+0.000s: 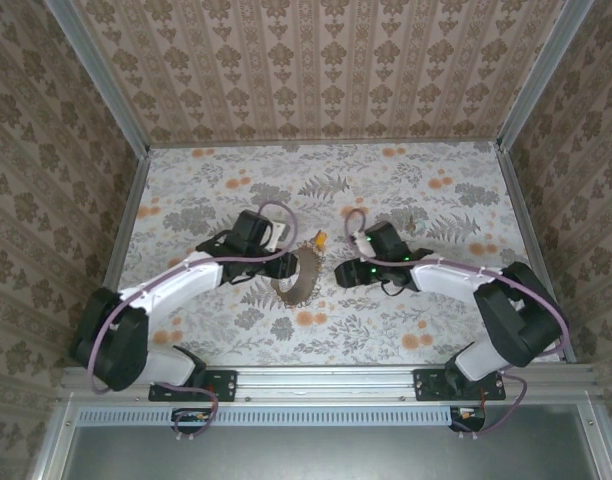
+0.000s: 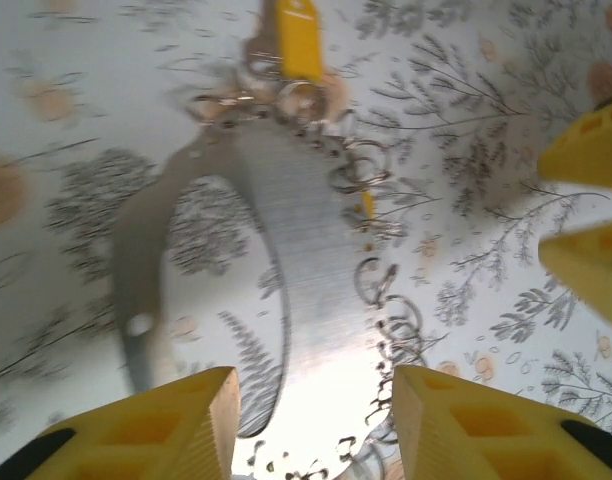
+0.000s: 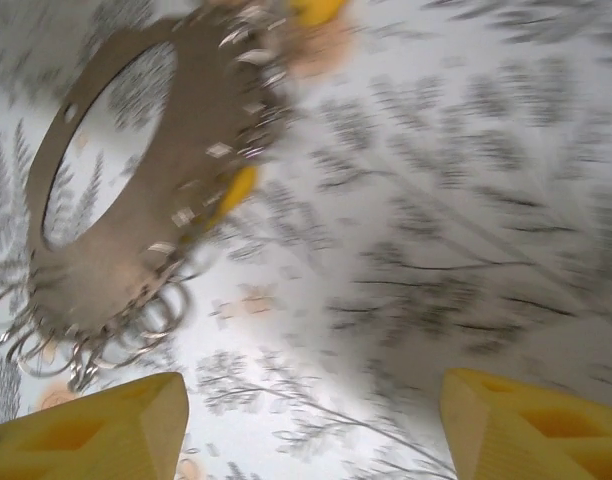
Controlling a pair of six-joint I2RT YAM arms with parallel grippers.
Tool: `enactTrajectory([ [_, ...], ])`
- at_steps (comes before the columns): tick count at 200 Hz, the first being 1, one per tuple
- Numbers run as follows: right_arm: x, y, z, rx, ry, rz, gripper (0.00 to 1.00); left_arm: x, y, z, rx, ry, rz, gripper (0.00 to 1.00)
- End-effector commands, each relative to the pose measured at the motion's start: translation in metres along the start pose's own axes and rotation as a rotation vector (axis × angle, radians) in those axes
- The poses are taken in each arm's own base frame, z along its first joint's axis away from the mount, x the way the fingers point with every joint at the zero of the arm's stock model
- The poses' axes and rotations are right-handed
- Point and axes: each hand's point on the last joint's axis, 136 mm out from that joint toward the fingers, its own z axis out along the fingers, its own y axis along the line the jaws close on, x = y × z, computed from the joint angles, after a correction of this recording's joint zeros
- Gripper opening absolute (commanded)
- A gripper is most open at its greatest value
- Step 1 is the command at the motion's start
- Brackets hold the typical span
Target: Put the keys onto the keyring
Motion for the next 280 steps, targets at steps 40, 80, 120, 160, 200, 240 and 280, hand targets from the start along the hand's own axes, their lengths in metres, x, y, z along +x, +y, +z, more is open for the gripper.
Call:
enactTrajectory([
  [40, -0.023, -0.023, -0.018, -0.107, -0.121, 0.201, 0.84, 0.003, -0.017, 0.040, -0.014, 0.118, 0.191, 0.39],
  [80, -0.026, -0.038, -0.027, -0.090, -0.156, 0.239, 1.00, 0.011, -0.028, 0.056, 0.020, 0.193, 0.249, 0.39],
  [120, -0.031, -0.047, -0.031, -0.085, -0.175, 0.261, 1.00, 0.016, -0.030, 0.072, 0.021, 0.245, 0.282, 0.38],
  [160, -0.030, -0.058, -0.036, -0.065, -0.180, 0.286, 1.00, 0.028, -0.025, 0.084, 0.001, 0.308, 0.314, 0.27],
  [200, -0.031, -0.064, -0.041, -0.052, -0.195, 0.296, 1.00, 0.035, -0.030, 0.085, 0.007, 0.330, 0.331, 0.20],
  [240, -0.037, -0.065, -0.050, -0.041, -0.222, 0.287, 1.00, 0.036, -0.032, 0.083, 0.010, 0.329, 0.333, 0.07],
  [280, -0.037, -0.067, -0.059, -0.020, -0.238, 0.285, 1.00, 0.030, -0.041, 0.067, 0.029, 0.293, 0.343, 0.00],
])
